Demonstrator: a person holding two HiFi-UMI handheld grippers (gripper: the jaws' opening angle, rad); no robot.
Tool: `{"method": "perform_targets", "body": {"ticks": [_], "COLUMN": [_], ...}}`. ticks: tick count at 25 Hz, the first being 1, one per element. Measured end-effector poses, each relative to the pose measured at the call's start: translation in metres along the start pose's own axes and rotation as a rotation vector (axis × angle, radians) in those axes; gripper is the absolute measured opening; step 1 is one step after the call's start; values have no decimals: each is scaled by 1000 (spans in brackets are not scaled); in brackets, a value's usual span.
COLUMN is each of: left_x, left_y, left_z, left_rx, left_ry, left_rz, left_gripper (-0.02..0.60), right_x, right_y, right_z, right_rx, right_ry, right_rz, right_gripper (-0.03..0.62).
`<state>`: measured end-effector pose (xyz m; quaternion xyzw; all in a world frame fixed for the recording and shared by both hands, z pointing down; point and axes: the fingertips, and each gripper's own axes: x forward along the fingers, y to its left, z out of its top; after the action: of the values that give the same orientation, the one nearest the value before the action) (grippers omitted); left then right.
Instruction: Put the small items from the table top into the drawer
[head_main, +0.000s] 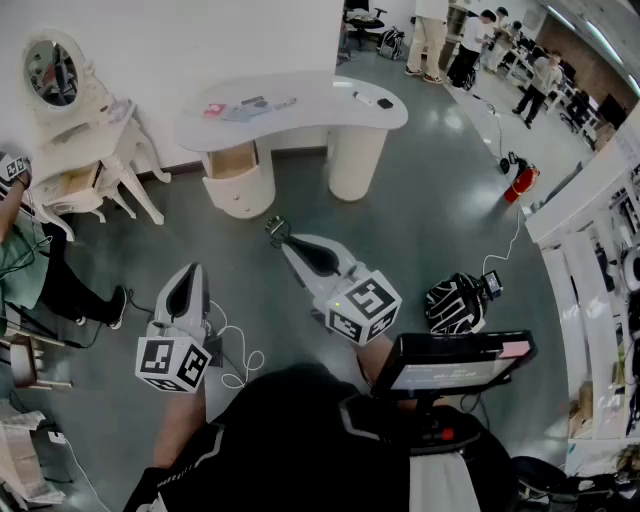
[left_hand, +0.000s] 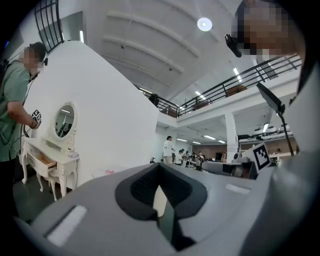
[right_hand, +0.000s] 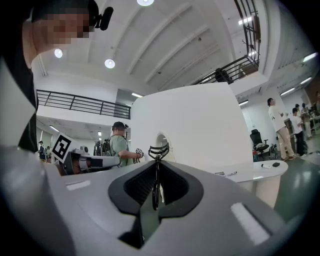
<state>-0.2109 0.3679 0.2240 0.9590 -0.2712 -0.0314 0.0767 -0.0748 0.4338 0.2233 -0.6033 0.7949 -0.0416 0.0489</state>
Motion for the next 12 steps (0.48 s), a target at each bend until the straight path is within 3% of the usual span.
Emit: {"method": "perform_targets", "body": {"ticks": [12], "left_x": [-5], "left_y": [5], "left_z": [-5], "left_rx": [16], "left_ry": [3], "left_rz": [-4], "left_gripper": [0], "right_x": [2], "right_y": [7], "right_z": [-2], "right_rx": [20], "right_ry": [-10], "right_rz": [5], "right_gripper": [26]}}
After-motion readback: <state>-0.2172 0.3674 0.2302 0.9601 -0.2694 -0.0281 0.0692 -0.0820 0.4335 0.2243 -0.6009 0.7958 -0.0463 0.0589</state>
